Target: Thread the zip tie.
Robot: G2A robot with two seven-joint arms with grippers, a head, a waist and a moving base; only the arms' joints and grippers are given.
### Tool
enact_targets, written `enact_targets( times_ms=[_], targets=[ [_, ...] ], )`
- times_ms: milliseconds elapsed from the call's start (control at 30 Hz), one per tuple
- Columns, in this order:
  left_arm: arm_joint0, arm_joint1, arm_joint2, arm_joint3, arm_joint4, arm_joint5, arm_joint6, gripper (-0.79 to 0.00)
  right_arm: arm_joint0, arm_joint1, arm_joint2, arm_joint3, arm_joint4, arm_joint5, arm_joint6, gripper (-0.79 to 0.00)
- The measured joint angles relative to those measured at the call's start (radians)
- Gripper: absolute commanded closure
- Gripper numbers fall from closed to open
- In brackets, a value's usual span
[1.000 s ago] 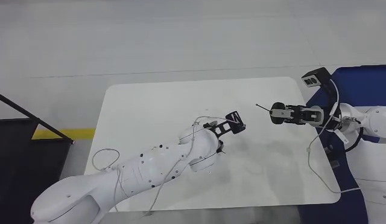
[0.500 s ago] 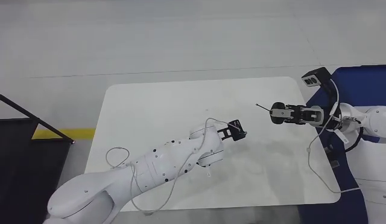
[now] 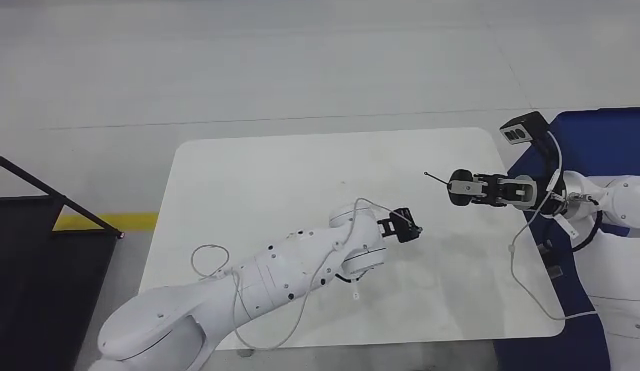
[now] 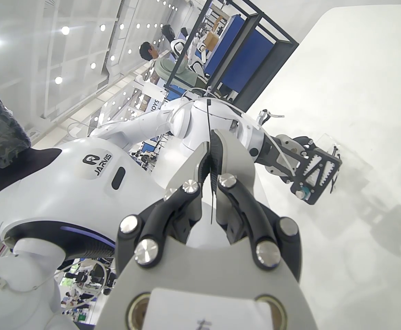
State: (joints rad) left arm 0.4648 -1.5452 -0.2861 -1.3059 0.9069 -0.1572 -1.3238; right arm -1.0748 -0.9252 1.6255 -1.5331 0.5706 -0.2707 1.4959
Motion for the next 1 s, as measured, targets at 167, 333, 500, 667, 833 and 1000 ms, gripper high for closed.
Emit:
enact_targets(
  times_ms=[167,333,500,667,833,1000],
  targets=[
    [0.010,0.000,-0.008,0.013,0.032,-0.006,-0.040,-0.311,0.000,0.000,0.000,0.000,0.000,0.000,0.000,0.000],
    [0.021,-0.012,0.000,0.050,0.067,-0.017,-0.034,-0.317,0.000,0.000,0.000,0.000,0.000,0.000,0.000,0.000],
    [0.029,-0.034,0.006,0.089,0.076,-0.032,-0.020,-0.314,0.000,0.000,0.000,0.000,0.000,0.000,0.000,0.000],
    [0.027,-0.058,0.007,0.139,0.073,-0.049,-0.015,-0.302,0.000,0.000,0.000,0.000,0.000,0.000,0.000,0.000],
    [0.023,-0.078,0.003,0.181,0.071,-0.063,-0.013,-0.271,0.000,0.000,0.000,0.000,0.000,0.000,0.000,0.000],
    [0.021,-0.097,0.001,0.217,0.075,-0.074,-0.014,-0.277,0.000,0.000,0.000,0.000,0.000,0.000,0.000,0.000]
  ],
)
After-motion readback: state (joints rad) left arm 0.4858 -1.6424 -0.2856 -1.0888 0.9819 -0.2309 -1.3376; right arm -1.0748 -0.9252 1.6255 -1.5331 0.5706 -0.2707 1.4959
